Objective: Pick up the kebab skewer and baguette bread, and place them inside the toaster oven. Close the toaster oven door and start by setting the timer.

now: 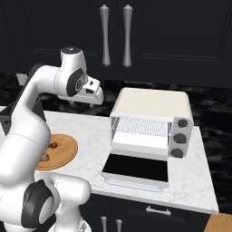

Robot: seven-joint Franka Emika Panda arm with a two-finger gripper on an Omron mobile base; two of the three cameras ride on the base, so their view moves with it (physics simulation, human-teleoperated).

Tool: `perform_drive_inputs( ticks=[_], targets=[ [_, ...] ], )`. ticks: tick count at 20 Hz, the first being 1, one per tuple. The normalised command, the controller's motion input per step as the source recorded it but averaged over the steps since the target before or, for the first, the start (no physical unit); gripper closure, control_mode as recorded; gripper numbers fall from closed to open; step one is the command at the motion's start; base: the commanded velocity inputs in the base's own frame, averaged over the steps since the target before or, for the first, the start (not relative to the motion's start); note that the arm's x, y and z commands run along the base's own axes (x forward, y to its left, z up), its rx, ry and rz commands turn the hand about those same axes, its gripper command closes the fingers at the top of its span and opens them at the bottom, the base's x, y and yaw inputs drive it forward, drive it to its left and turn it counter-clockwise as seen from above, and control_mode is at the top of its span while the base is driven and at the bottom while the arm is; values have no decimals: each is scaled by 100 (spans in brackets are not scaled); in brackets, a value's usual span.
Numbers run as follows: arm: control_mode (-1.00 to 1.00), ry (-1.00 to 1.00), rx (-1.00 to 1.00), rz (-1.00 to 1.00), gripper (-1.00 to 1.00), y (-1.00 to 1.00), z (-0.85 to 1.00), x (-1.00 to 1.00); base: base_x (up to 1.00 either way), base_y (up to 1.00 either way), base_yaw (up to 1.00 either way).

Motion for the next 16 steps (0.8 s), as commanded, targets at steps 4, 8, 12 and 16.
perform_drive_inputs(
  ticks=[4, 8, 12, 16],
  targets=[
    [100, 0, 0, 0, -100, 0, 0, 0, 12, -19, 0],
    [100, 0, 0, 0, -100, 0, 0, 0, 34, -4, 0],
    [100, 0, 0, 0, -100, 0, 0, 0, 11, -2, 0],
    [-100, -4, 1, 0, -100, -18, -10, -5, 0, 0, 0]
  ],
)
